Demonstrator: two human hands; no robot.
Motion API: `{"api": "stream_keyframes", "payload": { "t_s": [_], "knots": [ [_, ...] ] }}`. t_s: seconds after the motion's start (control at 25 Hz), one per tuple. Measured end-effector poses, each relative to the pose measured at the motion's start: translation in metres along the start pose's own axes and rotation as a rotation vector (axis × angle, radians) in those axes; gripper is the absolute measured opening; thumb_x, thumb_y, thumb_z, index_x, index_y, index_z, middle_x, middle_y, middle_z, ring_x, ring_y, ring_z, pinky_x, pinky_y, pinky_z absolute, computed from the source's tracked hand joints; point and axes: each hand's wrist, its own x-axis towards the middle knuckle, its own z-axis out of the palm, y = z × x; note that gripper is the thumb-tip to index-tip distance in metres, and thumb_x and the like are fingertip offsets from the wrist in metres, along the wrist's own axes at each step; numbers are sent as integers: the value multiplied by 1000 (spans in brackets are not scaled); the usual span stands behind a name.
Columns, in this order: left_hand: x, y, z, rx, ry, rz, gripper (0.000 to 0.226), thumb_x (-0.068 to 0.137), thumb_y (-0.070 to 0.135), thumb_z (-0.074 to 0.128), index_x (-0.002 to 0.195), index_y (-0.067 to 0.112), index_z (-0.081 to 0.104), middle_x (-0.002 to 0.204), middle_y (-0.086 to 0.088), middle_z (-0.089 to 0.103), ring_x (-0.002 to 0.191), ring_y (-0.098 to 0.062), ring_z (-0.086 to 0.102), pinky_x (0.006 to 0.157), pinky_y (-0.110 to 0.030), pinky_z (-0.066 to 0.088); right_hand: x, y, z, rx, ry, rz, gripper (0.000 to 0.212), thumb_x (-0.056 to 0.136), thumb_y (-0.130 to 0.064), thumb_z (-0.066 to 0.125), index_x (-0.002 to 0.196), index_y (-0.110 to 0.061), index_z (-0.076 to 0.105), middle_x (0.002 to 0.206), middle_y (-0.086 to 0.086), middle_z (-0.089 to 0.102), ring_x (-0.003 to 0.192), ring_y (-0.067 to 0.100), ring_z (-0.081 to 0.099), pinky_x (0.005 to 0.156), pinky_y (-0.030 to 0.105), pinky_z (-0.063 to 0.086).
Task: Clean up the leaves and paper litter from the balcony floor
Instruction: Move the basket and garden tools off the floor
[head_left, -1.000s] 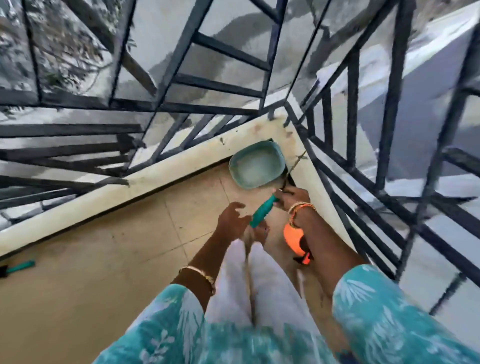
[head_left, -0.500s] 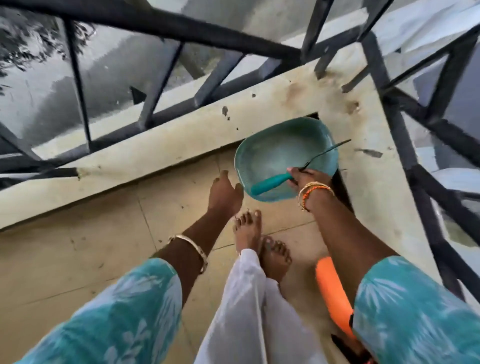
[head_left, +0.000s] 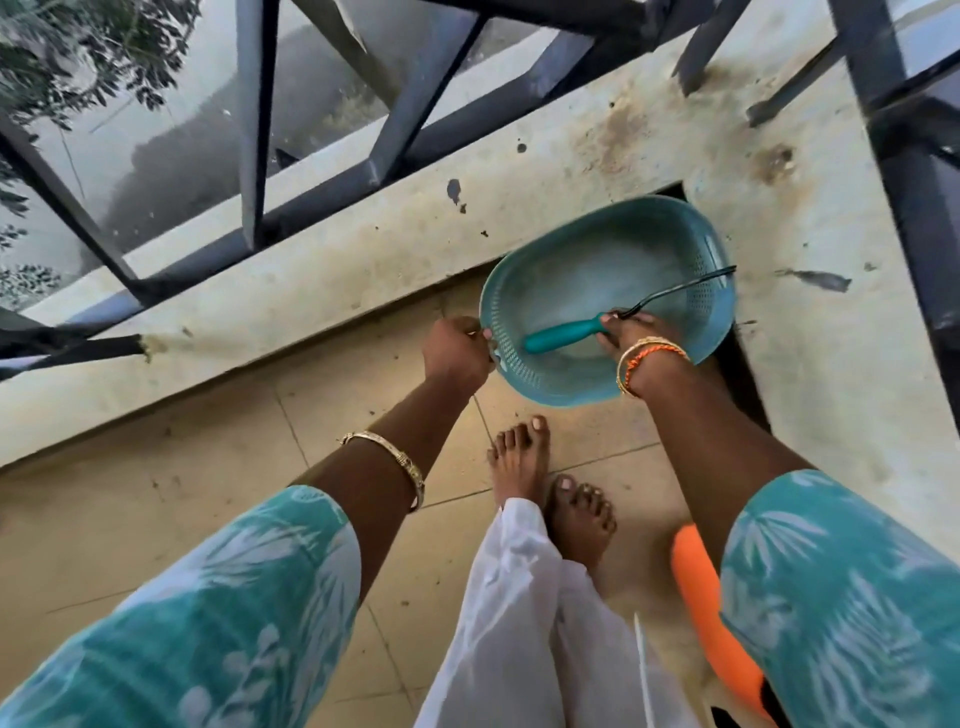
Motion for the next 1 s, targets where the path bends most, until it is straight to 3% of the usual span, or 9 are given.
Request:
{"api": "stream_keyframes", "payload": {
  "t_s": [0.12,0.28,0.36,0.48,0.56,0.64,0.8,0.92,1.0],
  "knots": [
    [7,-6,5,0,3,20,18,94,6,55,98,1,72,90,-20,72,82,-35,71,78,-48,58,5,-2,-1,-55,7,-5,19,86,2,60,71,-9,56,82,10,60,84,21,58,80,29,52],
    [-3,3,3,223,30,81,26,97,15,51,113,2,67,110,-12,69,98,-26,65,73,-27,48,0,-1,-7,-233,164,-4,19,77,-17,73,76,-6,58,91,13,64,79,25,63,76,33,53],
    [-24,8,-5,339,73,104,30,97,15,49,121,0,59,119,-11,61,106,-26,58,72,-25,38,-27,-7,-11,-469,198,-60,28,76,-24,69,94,-4,61,101,15,65,96,33,64,83,36,51],
    [-67,10,-20,476,61,182,37,95,18,49,129,3,47,131,-16,50,114,-29,49,88,-36,45,-106,-21,-25,-840,199,-312,35,90,-20,53,121,-3,54,113,18,59,109,34,56,85,33,44],
    [-106,12,-41,630,79,296,45,96,21,46,138,5,37,142,-16,40,129,-30,38,101,-40,40,-165,-24,-35,-970,205,-636,41,90,-20,46,123,4,50,116,26,56,108,41,53,86,39,44],
    [-150,18,-65,743,88,434,58,96,27,37,149,5,23,156,-17,22,143,-31,21,113,-43,29,-214,-26,-45,-1158,280,-836,53,84,-26,43,122,10,48,119,32,52,110,45,50,91,45,44],
    [-249,31,-130,775,183,650,74,84,38,17,148,2,22,156,-20,23,143,-35,25,109,-52,34,-326,-51,-42,-1292,339,-1013,65,82,-32,39,133,7,39,139,28,40,128,42,38,102,52,37],
    [-325,33,-181,732,254,650,71,85,40,23,138,-2,46,147,-22,40,134,-36,42,103,-54,41,-406,-73,-37,-1408,247,-1138,68,85,-35,36,140,5,31,148,24,30,137,38,26,109,53,27],
    [-375,21,-206,718,340,599,68,87,41,29,135,-3,49,144,-23,43,133,-36,43,103,-53,39,-461,-81,-39,-1466,172,-1257,68,85,-36,37,140,5,31,149,22,29,139,35,21,111,52,25]
  ]
}}
